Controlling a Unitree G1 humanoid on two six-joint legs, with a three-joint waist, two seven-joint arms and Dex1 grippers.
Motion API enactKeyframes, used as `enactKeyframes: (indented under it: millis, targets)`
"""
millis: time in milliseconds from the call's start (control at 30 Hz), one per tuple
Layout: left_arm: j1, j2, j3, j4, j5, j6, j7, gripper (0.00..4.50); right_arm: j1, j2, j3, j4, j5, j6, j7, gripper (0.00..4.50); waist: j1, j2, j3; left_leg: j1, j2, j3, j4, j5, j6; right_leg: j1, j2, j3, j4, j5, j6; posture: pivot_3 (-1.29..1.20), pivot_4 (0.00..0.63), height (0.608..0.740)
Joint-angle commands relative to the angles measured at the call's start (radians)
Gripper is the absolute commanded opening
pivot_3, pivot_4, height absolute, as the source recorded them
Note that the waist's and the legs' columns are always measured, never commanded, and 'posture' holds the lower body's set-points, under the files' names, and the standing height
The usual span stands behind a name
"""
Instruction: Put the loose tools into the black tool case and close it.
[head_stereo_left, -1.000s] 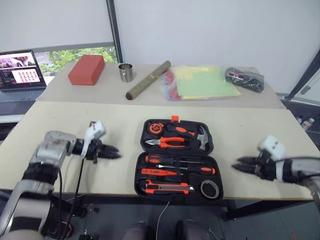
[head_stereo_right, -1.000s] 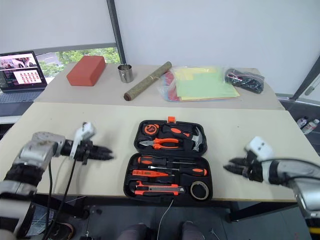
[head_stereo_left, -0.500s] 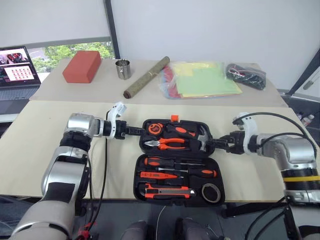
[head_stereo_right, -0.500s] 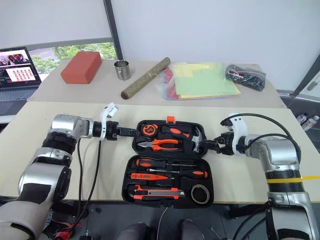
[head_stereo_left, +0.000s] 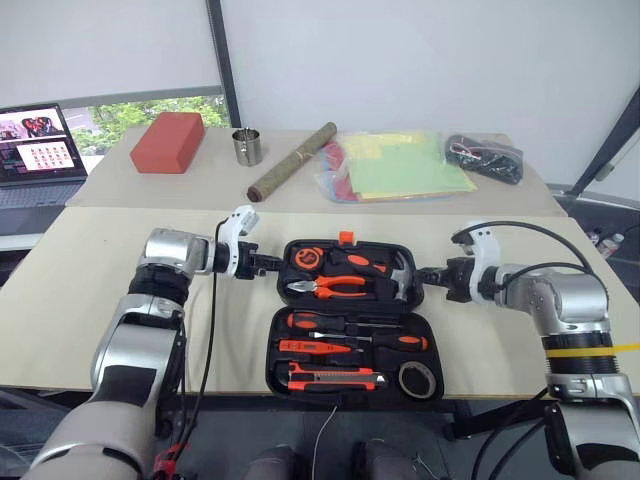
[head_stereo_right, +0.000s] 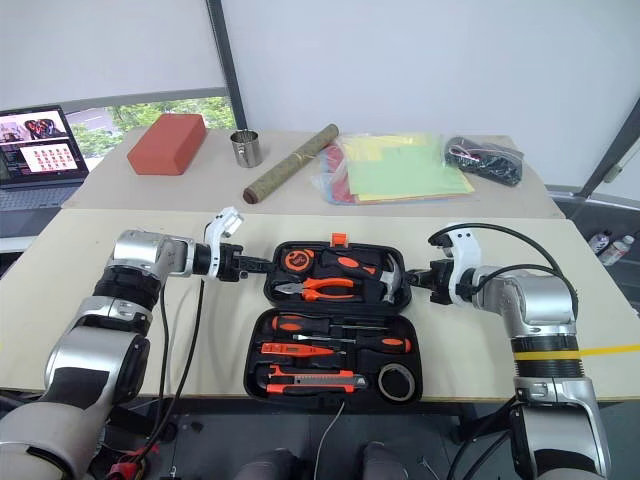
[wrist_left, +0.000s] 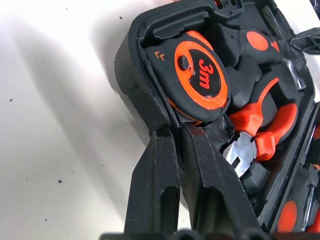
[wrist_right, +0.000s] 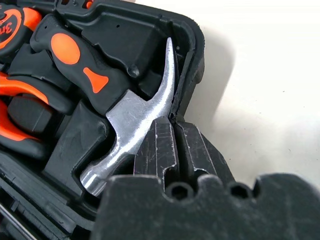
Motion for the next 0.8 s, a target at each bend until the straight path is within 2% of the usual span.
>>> enactKeyframes:
  millis: [33, 133, 267, 400, 533, 667, 800]
  targets:
    - [0.02, -0.028, 0.092, -0.101, -0.074, -0.049, 0.033, 0.05, -0.024, 0.023, -0.071, -0.112, -0.006, -0.149, -0.044, 0.05, -0.003, 0.0, 0.0, 0.0, 0.0, 0.001, 0.0, 0.0, 0.0, 0.0, 0.0, 0.0, 0.0, 0.0, 0.0, 0.0, 0.15, 0.736]
    - [0.014, -0.047, 0.176, -0.126, -0.092, -0.129, 0.122, 0.05, -0.05, 0.053, -0.11, -0.146, -0.025, -0.189, -0.128, 0.05, 0.0, 0.0, 0.001, -0.005, 0.0, 0.001, 0.0, 0.001, -0.002, -0.005, 0.0, 0.001, 0.001, 0.001, -0.001, 0.0, 0.15, 0.736]
    - [0.032, -0.06, 0.239, -0.21, -0.108, -0.363, 0.163, 0.05, -0.009, 0.043, -0.11, -0.239, -0.079, -0.332, -0.158, 0.05, 0.001, 0.0, 0.001, -0.018, -0.004, 0.001, -0.001, 0.007, -0.001, -0.02, -0.001, 0.0, 0.004, 0.002, -0.003, 0.0, 0.15, 0.736]
    - [0.118, -0.052, 0.2, -0.298, -0.071, -0.54, 0.13, 0.05, 0.094, 0.041, -0.088, -0.316, -0.121, -0.427, -0.16, 0.05, -0.002, 0.0, 0.001, -0.017, -0.005, 0.001, -0.009, 0.01, 0.003, -0.022, 0.005, -0.005, 0.005, 0.002, -0.003, 0.0, 0.15, 0.736]
    - [0.256, -0.045, 0.157, -0.393, -0.011, -0.761, 0.141, 0.05, 0.228, 0.076, -0.079, -0.374, -0.206, -0.632, -0.207, 0.05, -0.006, 0.0, 0.001, -0.016, -0.006, 0.001, -0.017, 0.011, 0.004, -0.022, 0.007, -0.008, 0.0, 0.002, -0.004, 0.0, 0.15, 0.736]
    - [0.366, -0.053, 0.158, -0.485, 0.012, -0.86, 0.217, 0.05, 0.373, 0.082, -0.052, -0.399, -0.337, -0.882, -0.247, 0.05, -0.004, 0.0, 0.001, -0.012, -0.006, 0.001, -0.02, 0.011, 0.004, -0.016, 0.007, -0.008, -0.003, 0.001, -0.003, 0.0, 0.15, 0.736]
    - [0.487, -0.045, 0.188, -0.622, -0.024, -0.781, 0.28, 0.05, 0.55, 0.102, -0.061, -0.487, -0.368, -0.995, -0.251, 0.05, -0.003, 0.0, 0.001, -0.006, -0.006, 0.001, -0.02, 0.01, 0.003, -0.012, 0.005, -0.005, -0.005, 0.0, -0.002, 0.0, 0.15, 0.736]
